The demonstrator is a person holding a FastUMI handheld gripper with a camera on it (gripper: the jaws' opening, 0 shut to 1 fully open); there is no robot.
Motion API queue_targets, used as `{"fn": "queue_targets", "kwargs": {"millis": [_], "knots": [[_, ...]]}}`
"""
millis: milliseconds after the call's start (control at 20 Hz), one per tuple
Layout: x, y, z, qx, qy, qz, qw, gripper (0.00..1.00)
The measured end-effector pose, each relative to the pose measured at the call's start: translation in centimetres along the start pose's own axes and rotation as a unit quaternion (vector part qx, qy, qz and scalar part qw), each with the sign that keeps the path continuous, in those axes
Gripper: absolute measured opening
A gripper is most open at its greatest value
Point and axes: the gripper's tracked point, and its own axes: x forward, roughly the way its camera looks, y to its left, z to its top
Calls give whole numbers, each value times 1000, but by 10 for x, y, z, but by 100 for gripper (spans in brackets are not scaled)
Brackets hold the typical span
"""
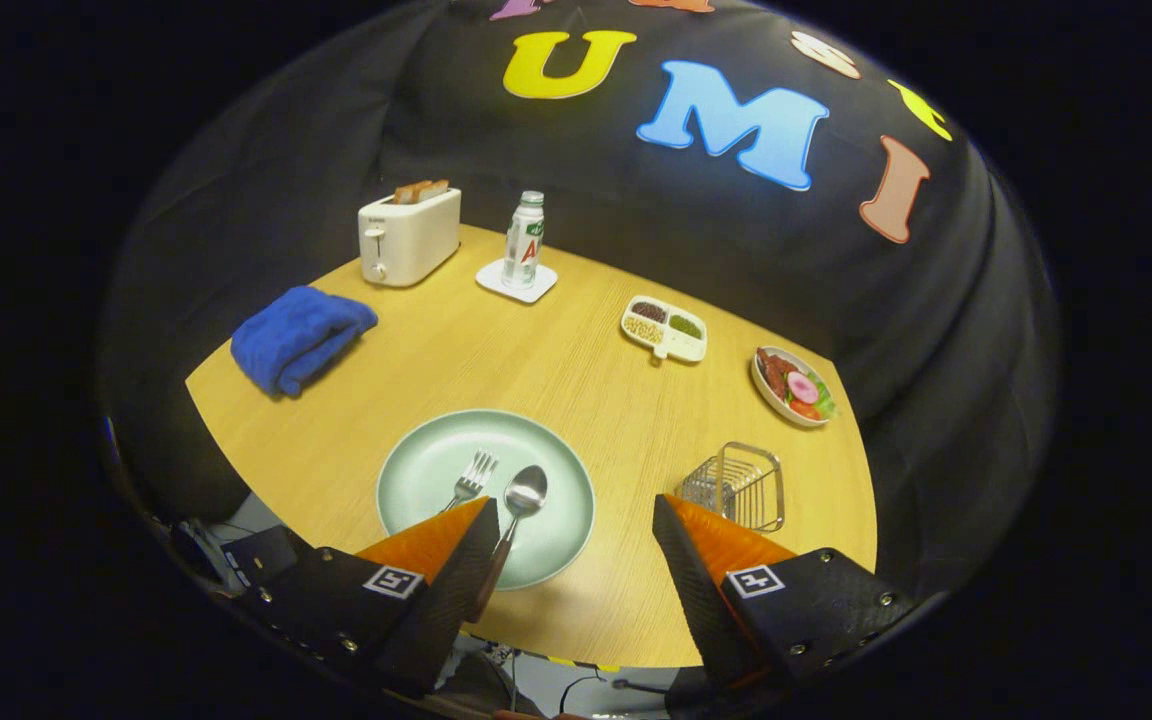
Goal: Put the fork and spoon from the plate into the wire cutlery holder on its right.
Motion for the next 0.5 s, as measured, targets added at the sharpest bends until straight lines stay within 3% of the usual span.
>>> {"fn": "queue_targets", "kwargs": {"millis": [150, 250, 400, 500], "knots": [[17, 17, -27, 2, 55, 24, 998, 94], [24, 23, -41, 10, 89, 34, 995, 87], [36, 26, -51, 8, 121, 40, 992, 86], [41, 33, -59, 7, 141, 51, 989, 80]]}}
